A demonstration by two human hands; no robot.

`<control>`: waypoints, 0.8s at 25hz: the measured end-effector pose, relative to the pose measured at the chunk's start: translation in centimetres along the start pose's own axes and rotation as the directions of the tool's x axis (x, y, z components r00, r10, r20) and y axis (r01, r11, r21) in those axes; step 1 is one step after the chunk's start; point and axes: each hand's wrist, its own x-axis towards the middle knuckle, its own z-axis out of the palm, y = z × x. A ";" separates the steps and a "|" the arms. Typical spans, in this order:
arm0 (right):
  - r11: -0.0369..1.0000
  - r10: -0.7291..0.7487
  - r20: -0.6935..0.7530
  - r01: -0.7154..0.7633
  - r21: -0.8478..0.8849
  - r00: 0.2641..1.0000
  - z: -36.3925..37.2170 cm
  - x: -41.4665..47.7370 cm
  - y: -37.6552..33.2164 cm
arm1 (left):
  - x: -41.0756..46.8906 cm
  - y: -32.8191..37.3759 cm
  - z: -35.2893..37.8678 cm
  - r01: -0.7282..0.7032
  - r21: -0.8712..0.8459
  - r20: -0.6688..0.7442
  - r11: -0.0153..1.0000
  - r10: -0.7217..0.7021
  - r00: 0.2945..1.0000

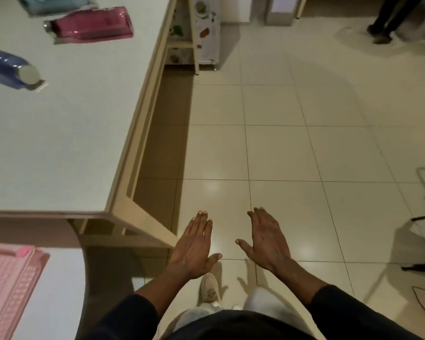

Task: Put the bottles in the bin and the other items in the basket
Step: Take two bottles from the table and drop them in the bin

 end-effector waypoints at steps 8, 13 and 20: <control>0.993 0.080 -0.033 -0.076 0.093 0.996 -1.8 6.9 2.5 | 7.6 -1.8 -1.6 -0.009 0.006 0.035 1.000 0.008 0.999; 0.992 -0.014 -0.053 0.020 0.121 0.998 -3.9 14.3 6.8 | 14.4 -1.9 -2.8 0.119 0.051 0.017 0.992 -0.120 0.993; 0.961 -0.256 -0.081 0.263 0.086 0.963 -10.2 25.6 11.9 | 24.2 -1.3 -8.8 0.320 0.004 -0.117 0.948 -0.317 0.941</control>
